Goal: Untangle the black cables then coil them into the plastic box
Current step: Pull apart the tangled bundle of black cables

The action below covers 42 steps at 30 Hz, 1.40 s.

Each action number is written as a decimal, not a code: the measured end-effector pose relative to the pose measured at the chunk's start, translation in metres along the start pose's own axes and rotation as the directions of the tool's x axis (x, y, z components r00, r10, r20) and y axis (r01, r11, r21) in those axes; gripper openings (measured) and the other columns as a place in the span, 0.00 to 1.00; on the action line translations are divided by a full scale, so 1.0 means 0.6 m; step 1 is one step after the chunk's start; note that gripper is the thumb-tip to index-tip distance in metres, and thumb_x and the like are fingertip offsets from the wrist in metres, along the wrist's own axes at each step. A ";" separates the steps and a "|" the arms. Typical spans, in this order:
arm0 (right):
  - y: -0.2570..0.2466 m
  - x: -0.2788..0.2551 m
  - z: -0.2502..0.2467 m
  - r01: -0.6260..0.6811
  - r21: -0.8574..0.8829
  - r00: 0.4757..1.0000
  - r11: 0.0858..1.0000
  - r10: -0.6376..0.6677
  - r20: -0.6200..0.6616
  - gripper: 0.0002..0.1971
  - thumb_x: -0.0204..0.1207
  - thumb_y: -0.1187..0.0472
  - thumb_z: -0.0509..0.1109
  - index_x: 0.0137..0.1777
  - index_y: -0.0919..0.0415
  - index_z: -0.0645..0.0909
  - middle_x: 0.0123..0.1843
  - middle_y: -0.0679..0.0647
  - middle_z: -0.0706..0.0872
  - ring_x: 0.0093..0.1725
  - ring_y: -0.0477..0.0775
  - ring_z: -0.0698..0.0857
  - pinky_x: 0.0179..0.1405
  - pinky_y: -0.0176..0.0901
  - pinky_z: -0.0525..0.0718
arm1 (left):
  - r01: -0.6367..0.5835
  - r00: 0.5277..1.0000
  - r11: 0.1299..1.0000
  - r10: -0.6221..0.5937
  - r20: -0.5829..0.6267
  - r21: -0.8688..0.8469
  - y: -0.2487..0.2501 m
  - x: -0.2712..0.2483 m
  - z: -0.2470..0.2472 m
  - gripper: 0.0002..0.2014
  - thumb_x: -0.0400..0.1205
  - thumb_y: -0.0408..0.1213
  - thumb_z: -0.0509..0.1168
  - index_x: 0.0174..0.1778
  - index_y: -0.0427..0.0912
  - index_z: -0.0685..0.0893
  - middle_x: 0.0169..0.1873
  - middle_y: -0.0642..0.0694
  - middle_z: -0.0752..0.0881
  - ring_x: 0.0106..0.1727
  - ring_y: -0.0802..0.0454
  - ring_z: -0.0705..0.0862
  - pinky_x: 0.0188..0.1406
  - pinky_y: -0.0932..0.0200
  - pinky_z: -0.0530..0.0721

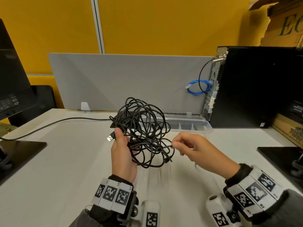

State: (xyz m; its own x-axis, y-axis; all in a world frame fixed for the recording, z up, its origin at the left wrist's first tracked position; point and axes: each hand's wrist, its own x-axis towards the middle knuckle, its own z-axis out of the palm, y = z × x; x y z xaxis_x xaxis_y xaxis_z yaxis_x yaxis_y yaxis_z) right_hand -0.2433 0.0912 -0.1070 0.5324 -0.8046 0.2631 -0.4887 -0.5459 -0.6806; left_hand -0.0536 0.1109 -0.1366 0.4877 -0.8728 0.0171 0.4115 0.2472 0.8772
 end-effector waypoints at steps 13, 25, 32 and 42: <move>-0.043 0.003 0.043 0.052 0.227 0.997 0.973 -0.037 -0.070 0.05 0.79 0.52 0.63 0.53 0.43 0.78 0.52 0.44 0.80 0.43 0.42 0.81 0.44 0.35 0.82 | -0.031 0.999 1.000 0.031 -0.009 -0.006 -0.007 -0.006 0.008 0.26 0.83 0.56 0.52 0.69 0.42 0.76 0.64 0.33 0.81 0.67 0.39 0.79 0.69 0.40 0.75; -0.050 0.010 0.017 0.089 0.034 0.939 0.995 -0.073 -0.335 0.12 0.78 0.53 0.65 0.40 0.57 0.86 0.40 0.46 0.89 0.46 0.39 0.85 0.50 0.34 0.82 | -0.198 0.978 0.980 0.197 0.074 0.015 -0.007 -0.011 0.011 0.09 0.80 0.35 0.65 0.34 0.47 0.76 0.26 0.58 0.80 0.37 0.57 0.84 0.49 0.53 0.86; -0.067 -0.005 -0.035 0.053 0.588 0.956 0.807 0.130 -0.264 0.20 0.79 0.58 0.64 0.24 0.60 0.68 0.20 0.49 0.68 0.21 0.47 0.73 0.38 0.43 0.85 | -0.230 0.971 0.973 0.226 -0.073 -0.038 -0.003 0.012 -0.011 0.14 0.81 0.35 0.65 0.33 0.46 0.68 0.33 0.44 0.75 0.40 0.50 0.82 0.39 0.55 0.88; -0.029 -0.019 -0.080 -0.063 -0.545 0.998 0.836 0.055 -0.031 0.18 0.81 0.44 0.50 0.49 0.47 0.81 0.39 0.44 0.87 0.24 0.35 0.79 0.25 0.26 0.76 | -0.374 0.907 0.927 0.369 -0.204 0.018 -0.006 0.023 -0.020 0.23 0.81 0.30 0.63 0.24 0.54 0.66 0.23 0.58 0.68 0.30 0.58 0.70 0.45 0.52 0.75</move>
State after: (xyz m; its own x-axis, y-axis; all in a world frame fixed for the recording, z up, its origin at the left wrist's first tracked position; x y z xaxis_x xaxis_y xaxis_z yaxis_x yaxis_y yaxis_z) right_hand -0.2743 0.0985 -0.0653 0.4832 -0.8403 0.2458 -0.8187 -0.5332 -0.2132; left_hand -0.0392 0.1031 -0.1455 0.7512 -0.6142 0.2416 0.1858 0.5481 0.8155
